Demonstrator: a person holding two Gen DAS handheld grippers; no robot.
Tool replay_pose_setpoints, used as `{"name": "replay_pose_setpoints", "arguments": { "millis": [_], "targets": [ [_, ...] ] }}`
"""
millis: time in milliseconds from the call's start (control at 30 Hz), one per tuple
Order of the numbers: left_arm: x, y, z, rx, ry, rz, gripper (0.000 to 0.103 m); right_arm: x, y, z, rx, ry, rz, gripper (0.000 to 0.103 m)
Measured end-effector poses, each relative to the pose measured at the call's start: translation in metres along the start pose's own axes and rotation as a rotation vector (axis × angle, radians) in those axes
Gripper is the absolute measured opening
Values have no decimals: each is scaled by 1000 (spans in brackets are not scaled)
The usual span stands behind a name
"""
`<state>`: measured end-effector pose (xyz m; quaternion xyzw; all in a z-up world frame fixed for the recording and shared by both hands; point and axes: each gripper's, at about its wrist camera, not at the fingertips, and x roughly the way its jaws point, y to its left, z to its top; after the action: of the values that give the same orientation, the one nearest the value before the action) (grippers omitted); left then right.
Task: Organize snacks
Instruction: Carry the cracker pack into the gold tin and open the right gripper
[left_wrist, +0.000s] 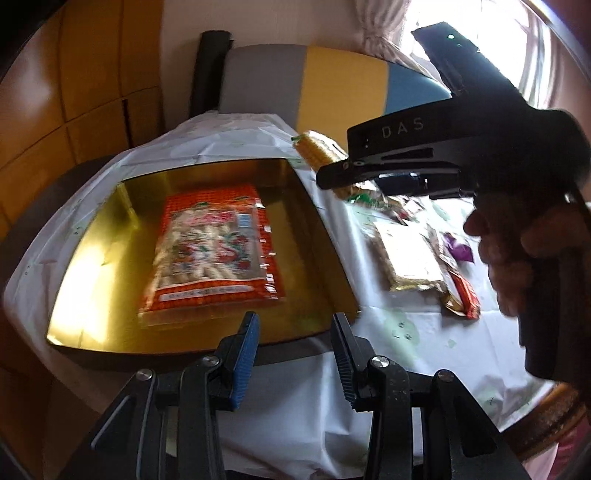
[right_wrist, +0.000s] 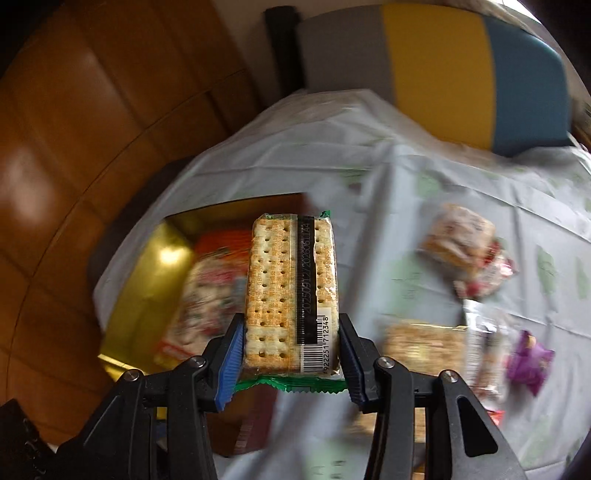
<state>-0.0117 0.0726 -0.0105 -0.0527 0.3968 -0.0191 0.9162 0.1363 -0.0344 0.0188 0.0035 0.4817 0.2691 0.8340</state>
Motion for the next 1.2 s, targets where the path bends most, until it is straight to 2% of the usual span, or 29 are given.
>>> {"name": "replay_pose_setpoints", "arguments": {
  "millis": [200, 367, 533, 667, 867, 1200],
  "targets": [
    [-5, 30, -1, -82, -19, 59, 40, 17, 35, -1, -26, 44, 65, 48],
    [-5, 47, -1, -137, -18, 94, 40, 39, 55, -2, -48, 99, 66, 49],
    [-4, 52, -3, -150, -19, 107, 40, 49, 64, -10, -53, 130, 60, 50],
    [-1, 53, -4, -158, -11, 112, 40, 51, 64, -15, -49, 125, 64, 54],
    [2, 52, -5, -152, 0, 126, 41, 39, 57, -17, -38, 87, 70, 54],
    [2, 50, -5, -142, 6, 142, 44, 13, 56, -31, -114, -6, -15, 54]
  ]
}}
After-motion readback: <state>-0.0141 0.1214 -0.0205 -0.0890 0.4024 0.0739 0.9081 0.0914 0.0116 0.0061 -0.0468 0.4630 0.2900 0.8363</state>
